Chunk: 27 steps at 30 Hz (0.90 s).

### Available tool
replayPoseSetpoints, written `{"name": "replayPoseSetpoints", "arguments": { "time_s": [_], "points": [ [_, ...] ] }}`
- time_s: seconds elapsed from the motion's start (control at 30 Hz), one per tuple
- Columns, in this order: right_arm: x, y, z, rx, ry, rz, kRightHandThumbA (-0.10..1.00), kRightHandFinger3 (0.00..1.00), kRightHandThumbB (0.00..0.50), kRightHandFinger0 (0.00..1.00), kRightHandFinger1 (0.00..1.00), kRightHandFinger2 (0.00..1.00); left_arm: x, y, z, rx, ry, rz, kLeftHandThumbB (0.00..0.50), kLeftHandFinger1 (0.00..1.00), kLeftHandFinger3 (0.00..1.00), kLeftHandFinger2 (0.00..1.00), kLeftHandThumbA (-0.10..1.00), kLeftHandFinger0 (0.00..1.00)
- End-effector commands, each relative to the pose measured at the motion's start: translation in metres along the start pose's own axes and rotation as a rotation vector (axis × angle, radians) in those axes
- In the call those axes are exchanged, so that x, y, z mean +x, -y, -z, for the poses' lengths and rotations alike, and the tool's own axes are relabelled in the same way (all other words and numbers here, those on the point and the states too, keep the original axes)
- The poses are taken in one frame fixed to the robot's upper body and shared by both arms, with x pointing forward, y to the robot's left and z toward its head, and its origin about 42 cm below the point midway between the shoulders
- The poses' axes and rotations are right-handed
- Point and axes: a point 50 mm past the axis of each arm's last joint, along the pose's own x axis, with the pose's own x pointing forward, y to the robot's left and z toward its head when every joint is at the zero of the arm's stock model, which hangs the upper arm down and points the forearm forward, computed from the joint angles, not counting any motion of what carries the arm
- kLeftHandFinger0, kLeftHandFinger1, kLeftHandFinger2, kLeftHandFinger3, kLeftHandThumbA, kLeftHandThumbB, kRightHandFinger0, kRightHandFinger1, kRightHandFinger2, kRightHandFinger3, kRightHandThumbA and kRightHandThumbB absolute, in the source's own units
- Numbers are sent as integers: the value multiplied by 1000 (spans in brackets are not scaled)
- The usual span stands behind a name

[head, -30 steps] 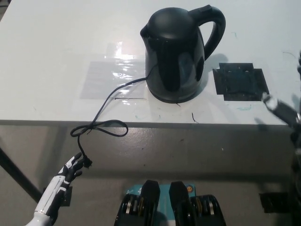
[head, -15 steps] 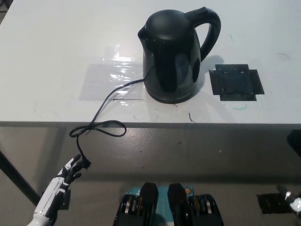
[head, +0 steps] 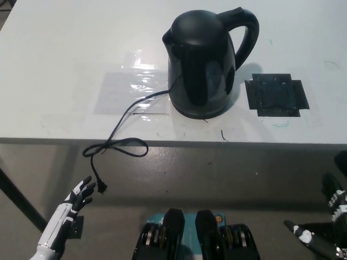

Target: A kettle and its base are kept separately on the desk infront of the robot and the robot uses its right hand to lift the kettle by its handle and places it on its base to align it correctly.

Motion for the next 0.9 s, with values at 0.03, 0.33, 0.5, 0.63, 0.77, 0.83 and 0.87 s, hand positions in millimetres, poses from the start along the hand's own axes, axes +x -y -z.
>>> {"name": "replayPoseSetpoints", "arguments": {
  "time_s": [0.03, 0.33, 0.5, 0.63, 0.77, 0.83, 0.87],
  "points": [
    [18, -3, -3, 30, 62, -103, 1000, 1000, 290, 1000, 1000, 1000, 6, -5, -10, -8, 76, -26, 319, 1000, 1000, 1000, 1000, 1000],
    [24, -6, 5, 35, 14, -116, 1000, 1000, 289, 1000, 1000, 1000, 7, -6, -10, -15, 70, -33, 297, 1000, 1000, 1000, 1000, 1000],
    [18, -6, 8, 40, -8, -103, 1000, 1000, 278, 1000, 1000, 1000, 4, -6, -9, -11, 60, -36, 292, 1000, 1000, 1000, 1000, 1000],
    [14, -6, 11, 36, -16, -107, 1000, 1000, 264, 1000, 1000, 1000, 3, -7, -7, -11, 57, -38, 304, 1000, 1000, 1000, 1000, 1000],
    [13, -6, 12, 34, -24, -106, 1000, 1000, 270, 1000, 1000, 1000, 4, -8, -7, -10, 60, -36, 292, 1000, 1000, 1000, 1000, 1000],
    [13, -5, 13, 29, -24, -104, 1000, 1000, 263, 1000, 1000, 1000, 5, -8, -7, -14, 59, -37, 282, 1000, 1000, 1000, 1000, 1000],
    [13, -5, 13, 29, -25, -105, 1000, 1000, 264, 1000, 1000, 1000, 6, -8, -7, -13, 59, -37, 281, 1000, 1000, 1000, 1000, 1000]
  ]
}}
